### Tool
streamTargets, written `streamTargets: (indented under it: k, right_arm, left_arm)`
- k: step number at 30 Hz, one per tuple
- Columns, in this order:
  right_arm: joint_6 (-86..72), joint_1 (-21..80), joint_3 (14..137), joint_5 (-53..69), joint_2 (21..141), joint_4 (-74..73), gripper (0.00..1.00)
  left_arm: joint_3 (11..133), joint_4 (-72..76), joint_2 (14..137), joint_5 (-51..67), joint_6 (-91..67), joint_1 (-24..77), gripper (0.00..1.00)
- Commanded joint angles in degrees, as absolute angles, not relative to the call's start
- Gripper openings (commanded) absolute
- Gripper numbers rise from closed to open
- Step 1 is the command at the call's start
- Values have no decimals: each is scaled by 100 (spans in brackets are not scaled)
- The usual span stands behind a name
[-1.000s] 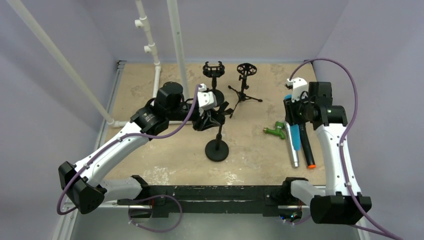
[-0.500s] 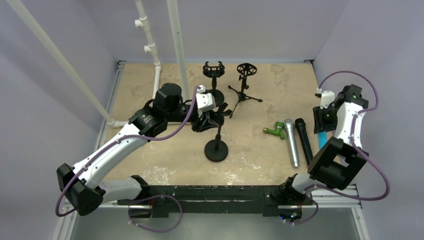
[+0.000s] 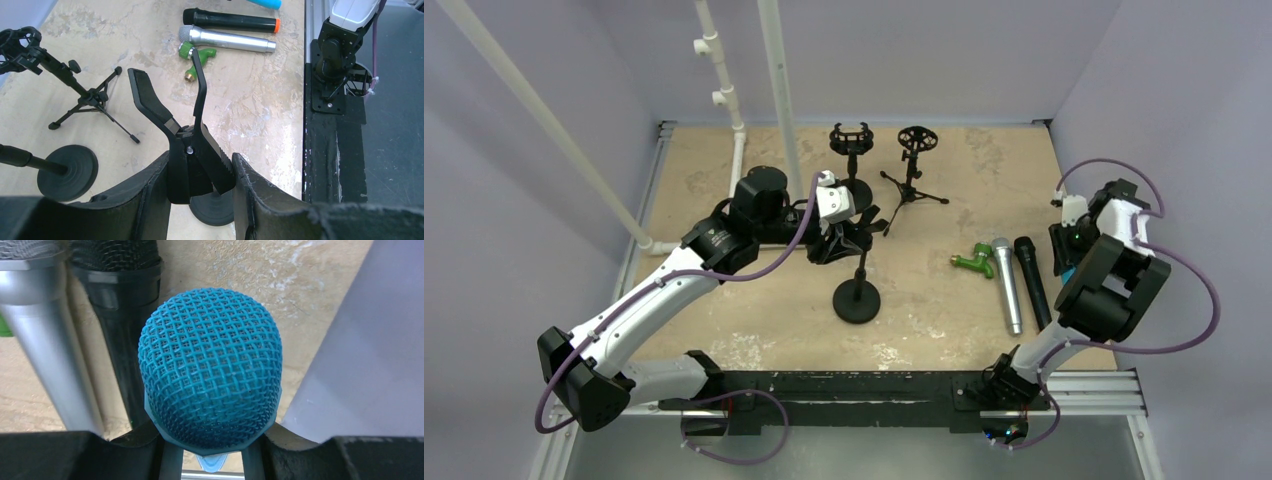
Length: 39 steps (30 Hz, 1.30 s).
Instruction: Remove the microphone from the stand
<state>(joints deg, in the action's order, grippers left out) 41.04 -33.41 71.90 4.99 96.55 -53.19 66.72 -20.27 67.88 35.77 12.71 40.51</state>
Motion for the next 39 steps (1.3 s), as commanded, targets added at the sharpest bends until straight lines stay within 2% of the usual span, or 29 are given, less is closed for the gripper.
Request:
streamTargets:
  k: [1, 10, 24, 30, 39]
  right_arm:
    - [4135, -3349, 7073, 334, 9893, -4896, 0]
    - [4006, -3351, 6708, 379, 10085, -4628, 0]
    - [3891, -3349, 6182, 300, 10151, -4290, 22]
    - [3843, -3349, 6114, 325, 10120, -4247, 35]
    - [3773, -3349, 5985, 342, 10057, -4149, 47]
  left_arm:
    - [6695, -1796, 6633, 3674, 1388, 4025, 0]
    - [6709, -1768, 6696, 3698, 1376, 4026, 0]
    - [6689, -1786, 6638, 3711, 1380, 4026, 0]
    - [6654, -1764, 6620, 3700, 1390, 4025, 0]
    - [6636, -1760, 6598, 3700, 1403, 4026, 0]
